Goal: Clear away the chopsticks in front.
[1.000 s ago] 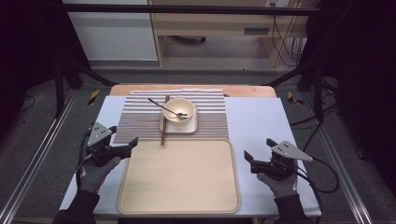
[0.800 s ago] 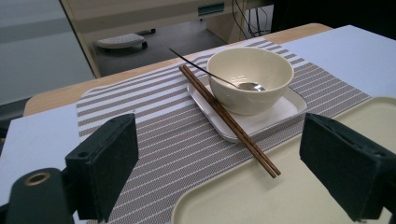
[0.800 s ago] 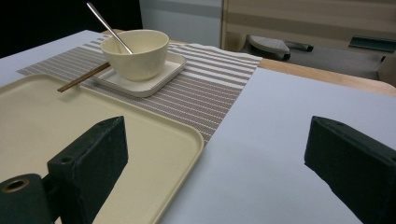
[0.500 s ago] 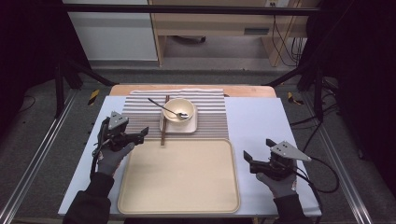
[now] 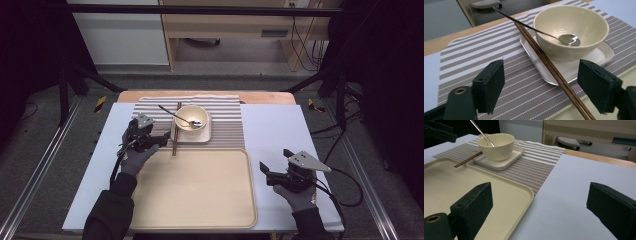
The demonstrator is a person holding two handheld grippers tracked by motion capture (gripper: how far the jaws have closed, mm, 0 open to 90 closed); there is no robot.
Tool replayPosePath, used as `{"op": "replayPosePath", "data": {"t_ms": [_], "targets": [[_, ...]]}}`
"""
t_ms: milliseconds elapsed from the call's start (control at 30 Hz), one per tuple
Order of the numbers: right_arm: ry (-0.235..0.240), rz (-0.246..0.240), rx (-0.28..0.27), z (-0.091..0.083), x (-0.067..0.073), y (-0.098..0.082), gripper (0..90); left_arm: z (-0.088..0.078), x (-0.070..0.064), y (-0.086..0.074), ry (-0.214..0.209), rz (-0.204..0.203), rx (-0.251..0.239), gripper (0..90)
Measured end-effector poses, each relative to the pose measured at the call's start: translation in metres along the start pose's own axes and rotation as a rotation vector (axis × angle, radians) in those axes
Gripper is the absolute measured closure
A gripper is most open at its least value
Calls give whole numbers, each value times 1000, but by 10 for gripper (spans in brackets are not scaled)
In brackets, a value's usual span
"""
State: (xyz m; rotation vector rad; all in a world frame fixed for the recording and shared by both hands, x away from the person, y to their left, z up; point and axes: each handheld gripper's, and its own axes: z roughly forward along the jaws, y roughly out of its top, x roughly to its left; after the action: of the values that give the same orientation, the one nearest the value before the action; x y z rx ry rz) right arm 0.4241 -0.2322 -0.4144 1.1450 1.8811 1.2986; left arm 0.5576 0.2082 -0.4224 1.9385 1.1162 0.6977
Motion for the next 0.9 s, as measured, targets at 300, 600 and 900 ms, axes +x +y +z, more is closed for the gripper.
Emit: {"op": "replayPosePath", "data": {"t_ms": [300, 600, 900], "targets": [[3, 0, 9, 2, 0, -1, 77, 29, -4, -1, -2, 3, 69, 333], [7, -1, 15, 3, 1, -1, 78, 43, -5, 0, -11, 6, 118, 506], [5, -4, 20, 3, 1, -1, 81, 54, -8, -3, -44, -24, 143, 616]]}}
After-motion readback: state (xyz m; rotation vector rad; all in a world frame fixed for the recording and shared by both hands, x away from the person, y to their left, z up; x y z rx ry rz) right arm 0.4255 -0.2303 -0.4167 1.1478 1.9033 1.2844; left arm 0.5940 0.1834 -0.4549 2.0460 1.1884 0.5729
